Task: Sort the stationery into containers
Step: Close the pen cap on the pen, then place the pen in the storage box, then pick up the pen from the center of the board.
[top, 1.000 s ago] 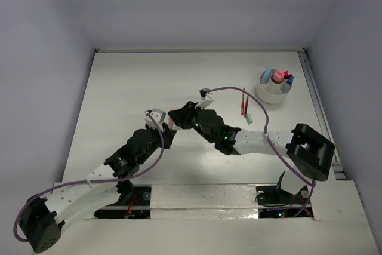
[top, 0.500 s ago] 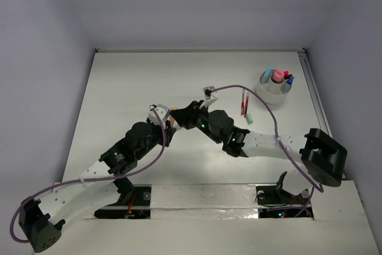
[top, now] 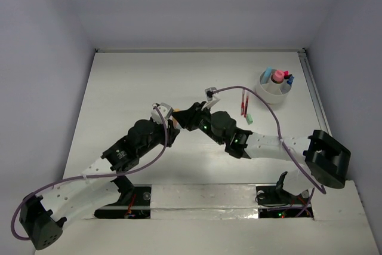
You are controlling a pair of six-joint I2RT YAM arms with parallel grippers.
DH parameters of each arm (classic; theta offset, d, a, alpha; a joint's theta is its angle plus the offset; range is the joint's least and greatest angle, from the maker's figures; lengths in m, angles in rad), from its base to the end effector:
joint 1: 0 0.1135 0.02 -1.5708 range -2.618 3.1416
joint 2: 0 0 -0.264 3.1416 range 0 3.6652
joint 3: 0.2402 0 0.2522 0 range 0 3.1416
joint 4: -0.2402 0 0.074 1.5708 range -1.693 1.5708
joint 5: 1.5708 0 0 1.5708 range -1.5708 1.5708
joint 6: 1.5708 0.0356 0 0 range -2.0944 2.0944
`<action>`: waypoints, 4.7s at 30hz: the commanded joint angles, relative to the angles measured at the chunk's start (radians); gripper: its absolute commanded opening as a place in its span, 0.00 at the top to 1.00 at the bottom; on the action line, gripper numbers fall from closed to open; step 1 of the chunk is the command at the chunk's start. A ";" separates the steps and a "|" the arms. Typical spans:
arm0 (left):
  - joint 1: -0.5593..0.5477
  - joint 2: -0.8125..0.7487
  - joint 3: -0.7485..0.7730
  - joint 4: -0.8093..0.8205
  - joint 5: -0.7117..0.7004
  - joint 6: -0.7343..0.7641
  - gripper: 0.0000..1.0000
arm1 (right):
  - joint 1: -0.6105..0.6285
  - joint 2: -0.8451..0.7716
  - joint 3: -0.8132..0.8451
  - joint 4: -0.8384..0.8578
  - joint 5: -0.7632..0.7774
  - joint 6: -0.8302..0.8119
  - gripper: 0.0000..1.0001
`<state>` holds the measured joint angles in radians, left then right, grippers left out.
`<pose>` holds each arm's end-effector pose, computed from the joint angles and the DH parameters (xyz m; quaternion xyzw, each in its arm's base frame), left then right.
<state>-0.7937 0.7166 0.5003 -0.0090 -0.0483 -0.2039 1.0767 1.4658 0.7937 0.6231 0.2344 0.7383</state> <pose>0.1273 -0.1270 0.2685 0.2129 0.7525 -0.2814 0.5561 0.1637 0.2865 0.2652 -0.0416 0.7226 0.4875 0.4884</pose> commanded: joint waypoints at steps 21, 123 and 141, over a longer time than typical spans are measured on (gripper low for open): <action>0.019 -0.189 -0.019 0.578 0.113 -0.141 0.40 | -0.464 0.094 0.352 -0.283 -0.078 -0.011 1.00; 0.019 -0.411 -0.244 0.469 -0.341 -0.197 0.54 | -0.097 0.432 0.386 -0.615 0.016 -0.027 0.11; 0.019 -0.390 -0.240 0.500 -0.269 -0.186 0.54 | -0.004 0.623 0.596 -1.003 0.422 -0.017 0.31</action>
<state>-0.7723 0.3363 0.2546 0.4297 -0.3340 -0.4019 1.0748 2.0621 1.3800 -0.2291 0.5514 0.7113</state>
